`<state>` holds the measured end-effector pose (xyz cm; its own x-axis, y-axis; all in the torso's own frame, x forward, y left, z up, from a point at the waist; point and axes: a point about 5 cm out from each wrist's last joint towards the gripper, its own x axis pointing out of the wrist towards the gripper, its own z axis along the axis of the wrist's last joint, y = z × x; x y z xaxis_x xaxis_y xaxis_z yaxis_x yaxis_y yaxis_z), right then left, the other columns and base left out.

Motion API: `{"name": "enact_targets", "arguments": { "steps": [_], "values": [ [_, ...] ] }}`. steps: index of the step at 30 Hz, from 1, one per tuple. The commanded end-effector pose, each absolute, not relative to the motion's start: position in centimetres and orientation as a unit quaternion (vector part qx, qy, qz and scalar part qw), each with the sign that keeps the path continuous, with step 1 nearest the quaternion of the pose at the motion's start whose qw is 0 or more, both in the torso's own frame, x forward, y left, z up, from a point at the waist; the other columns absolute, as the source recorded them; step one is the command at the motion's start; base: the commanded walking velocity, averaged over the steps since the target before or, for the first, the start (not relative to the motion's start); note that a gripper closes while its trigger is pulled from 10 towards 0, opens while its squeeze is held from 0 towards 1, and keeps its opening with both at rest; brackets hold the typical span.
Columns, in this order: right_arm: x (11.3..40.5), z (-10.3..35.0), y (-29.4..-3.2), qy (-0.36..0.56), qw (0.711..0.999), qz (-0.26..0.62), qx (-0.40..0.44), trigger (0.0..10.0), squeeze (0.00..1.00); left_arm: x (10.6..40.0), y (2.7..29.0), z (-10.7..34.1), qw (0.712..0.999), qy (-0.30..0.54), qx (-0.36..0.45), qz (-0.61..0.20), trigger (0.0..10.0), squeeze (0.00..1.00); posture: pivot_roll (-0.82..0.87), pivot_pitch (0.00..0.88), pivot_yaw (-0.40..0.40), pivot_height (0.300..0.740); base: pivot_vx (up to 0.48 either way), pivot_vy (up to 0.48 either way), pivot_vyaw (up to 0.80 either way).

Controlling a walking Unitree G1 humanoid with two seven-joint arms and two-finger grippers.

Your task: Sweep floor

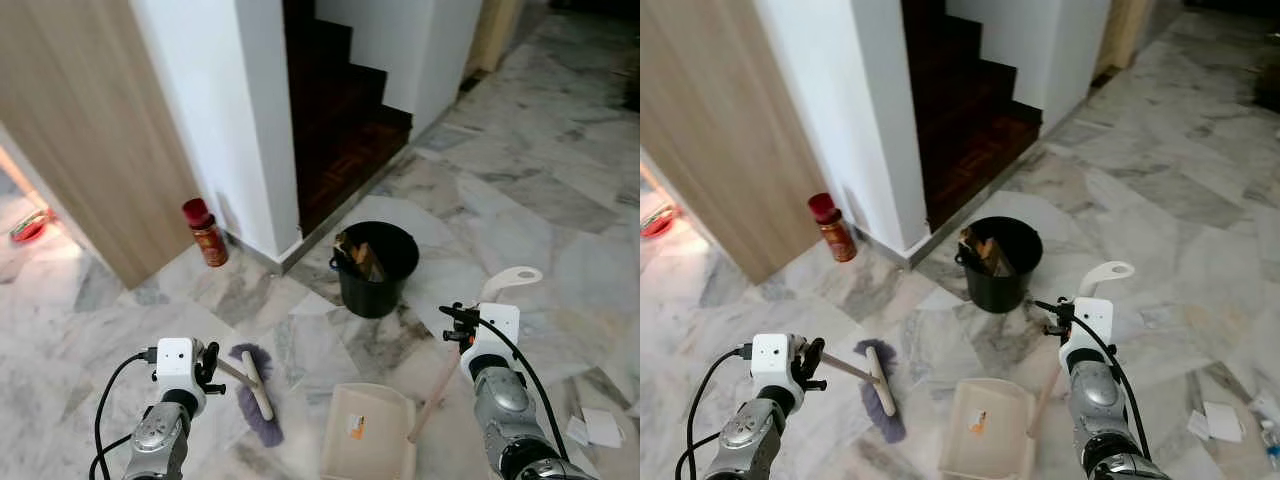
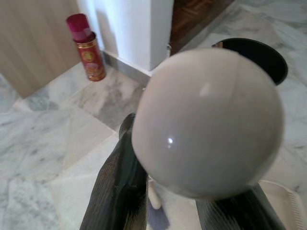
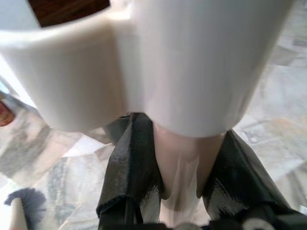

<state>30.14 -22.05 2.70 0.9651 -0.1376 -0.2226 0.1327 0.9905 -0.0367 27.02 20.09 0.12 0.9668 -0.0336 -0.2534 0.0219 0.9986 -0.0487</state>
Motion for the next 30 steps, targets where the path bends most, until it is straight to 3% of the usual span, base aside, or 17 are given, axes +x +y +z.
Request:
{"name": "enact_targets", "arguments": {
  "steps": [1,16,22,30],
  "values": [
    [30.6,3.21,-21.96,0.104,0.992,-0.068,-0.01,10.0,0.0,25.42,19.1,-2.0,0.981,0.186,-0.045,-0.028,10.0,0.0,0.03,0.059,-0.008,0.74,0.0,0.0,-0.78],
    [30.58,3.21,-22.04,0.103,0.992,-0.07,-0.01,10.0,0.0,25.47,18.95,-2.05,0.981,0.188,-0.048,-0.025,10.0,0.0,0.03,0.067,-0.007,0.74,0.0,0.0,-0.78],
    [30.6,3.25,-22.11,0.103,0.992,-0.07,-0.011,10.0,0.0,25.55,18.95,-2.01,0.981,0.189,-0.047,-0.022,10.0,0.0,0.03,0.067,-0.007,0.74,0.0,0.45,-0.78],
    [30.61,3.26,-22.02,0.102,0.992,-0.071,-0.011,10.0,0.0,25.88,19.19,-1.48,0.984,0.172,-0.03,-0.027,10.0,0.0,0.03,0.065,-0.002,0.74,0.0,0.0,-0.78]
  ]
}}
